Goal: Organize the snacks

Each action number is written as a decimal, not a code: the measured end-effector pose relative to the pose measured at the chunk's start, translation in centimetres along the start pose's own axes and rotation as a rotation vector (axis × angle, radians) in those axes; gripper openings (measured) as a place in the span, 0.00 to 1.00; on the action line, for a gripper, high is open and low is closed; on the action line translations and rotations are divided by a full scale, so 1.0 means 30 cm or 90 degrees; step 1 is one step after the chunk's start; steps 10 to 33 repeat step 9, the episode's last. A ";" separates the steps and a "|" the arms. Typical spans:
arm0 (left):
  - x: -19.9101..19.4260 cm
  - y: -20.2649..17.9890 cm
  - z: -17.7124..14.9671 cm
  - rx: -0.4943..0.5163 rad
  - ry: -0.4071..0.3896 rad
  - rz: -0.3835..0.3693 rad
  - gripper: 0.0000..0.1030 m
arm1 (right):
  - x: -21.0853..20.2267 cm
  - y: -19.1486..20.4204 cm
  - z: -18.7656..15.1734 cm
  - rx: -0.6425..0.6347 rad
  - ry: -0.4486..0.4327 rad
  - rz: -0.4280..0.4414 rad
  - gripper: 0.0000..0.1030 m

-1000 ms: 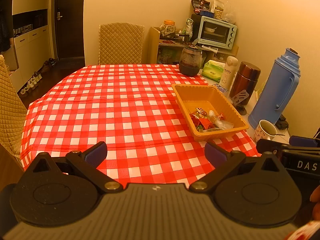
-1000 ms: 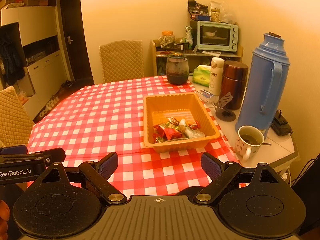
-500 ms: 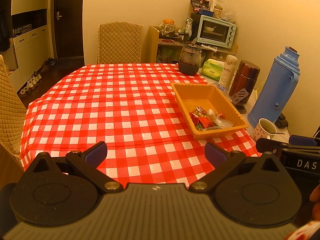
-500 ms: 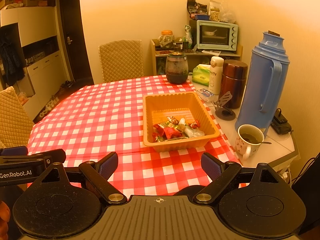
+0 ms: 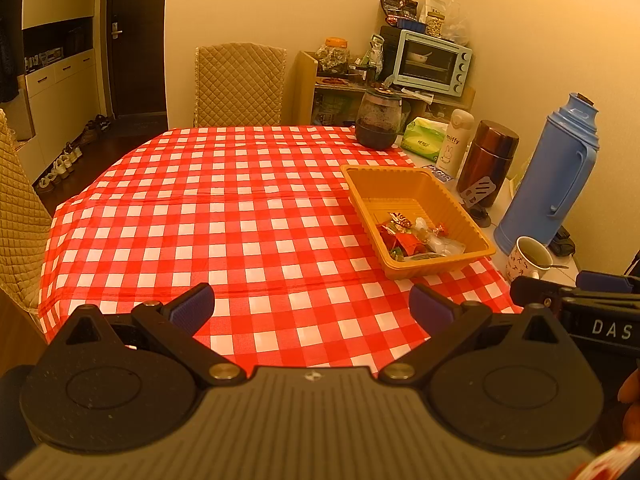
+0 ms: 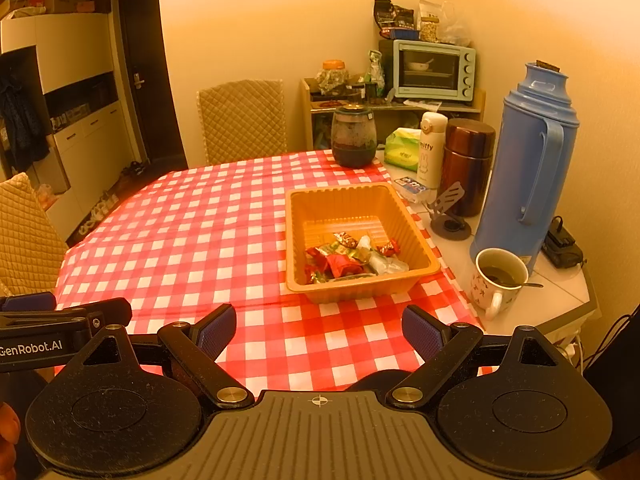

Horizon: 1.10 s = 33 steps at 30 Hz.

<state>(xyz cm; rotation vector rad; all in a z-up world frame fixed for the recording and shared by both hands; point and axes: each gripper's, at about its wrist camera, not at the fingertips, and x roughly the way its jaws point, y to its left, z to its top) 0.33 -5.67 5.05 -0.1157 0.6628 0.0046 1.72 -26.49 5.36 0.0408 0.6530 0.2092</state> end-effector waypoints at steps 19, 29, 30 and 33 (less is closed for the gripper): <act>-0.006 0.001 -0.003 0.002 -0.014 -0.004 1.00 | -0.001 -0.001 0.002 0.000 0.000 0.000 0.87; -0.006 0.001 -0.003 0.002 -0.014 -0.004 1.00 | -0.001 -0.001 0.002 0.000 0.000 0.000 0.87; -0.006 0.001 -0.003 0.002 -0.014 -0.004 1.00 | -0.001 -0.001 0.002 0.000 0.000 0.000 0.87; -0.006 0.001 -0.003 0.002 -0.014 -0.004 1.00 | -0.001 -0.001 0.002 0.000 0.000 0.000 0.87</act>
